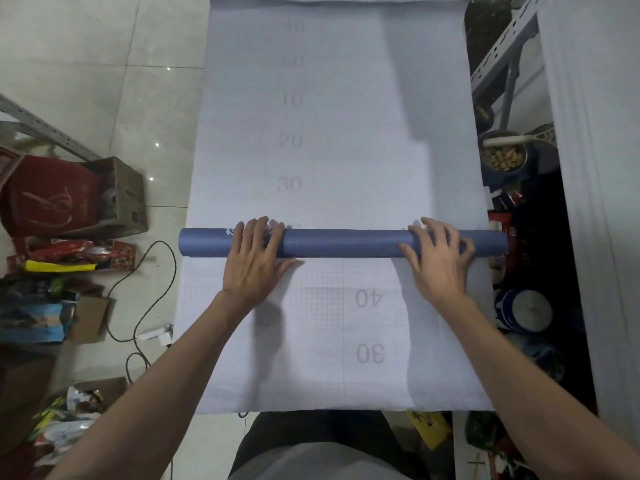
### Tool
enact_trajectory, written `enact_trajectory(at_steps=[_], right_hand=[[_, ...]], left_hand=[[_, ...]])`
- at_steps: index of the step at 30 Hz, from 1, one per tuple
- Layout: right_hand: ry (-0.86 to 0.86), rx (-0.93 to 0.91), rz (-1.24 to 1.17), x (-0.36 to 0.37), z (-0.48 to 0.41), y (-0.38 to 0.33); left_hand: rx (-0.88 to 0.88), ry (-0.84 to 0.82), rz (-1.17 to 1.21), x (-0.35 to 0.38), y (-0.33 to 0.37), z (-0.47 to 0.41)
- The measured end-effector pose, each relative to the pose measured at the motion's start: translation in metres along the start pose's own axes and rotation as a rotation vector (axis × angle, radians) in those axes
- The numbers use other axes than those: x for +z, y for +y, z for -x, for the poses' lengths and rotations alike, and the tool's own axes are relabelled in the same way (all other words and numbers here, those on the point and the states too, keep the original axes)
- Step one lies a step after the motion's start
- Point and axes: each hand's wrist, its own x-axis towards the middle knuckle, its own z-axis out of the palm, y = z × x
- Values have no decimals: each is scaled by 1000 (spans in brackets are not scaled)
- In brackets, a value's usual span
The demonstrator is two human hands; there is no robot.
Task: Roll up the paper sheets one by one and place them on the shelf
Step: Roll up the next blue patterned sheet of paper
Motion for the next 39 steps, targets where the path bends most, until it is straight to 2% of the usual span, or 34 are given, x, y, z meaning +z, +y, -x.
enact_trajectory(at_steps=[4,8,16,22,27,31,35,39], right_hand=[[-44,-32,10,3,2,0],[6,10,-50,-1,-2,7],[-45,-60,-10,6,4,-1],[22,-8,-82,-2,-2,4],[-14,-73,-23,6,1,-1],[-23,-88,41,6,-1,1],[-36,-24,-43,3,-2,4],[-16,-83,-61,6,6,1]], left_hand=[[-29,17,-42,1,0,-6],[9,40,10,1,-6,-4],[-33,-12,27,-3,-1,-2],[-13,5,136,-8,-3,-5],[4,-31,21,-7,5,-5],[0,-24,21,-10,3,-10],[41,-10,88,-9,-2,-6],[0,-41,45,-6,3,-1]])
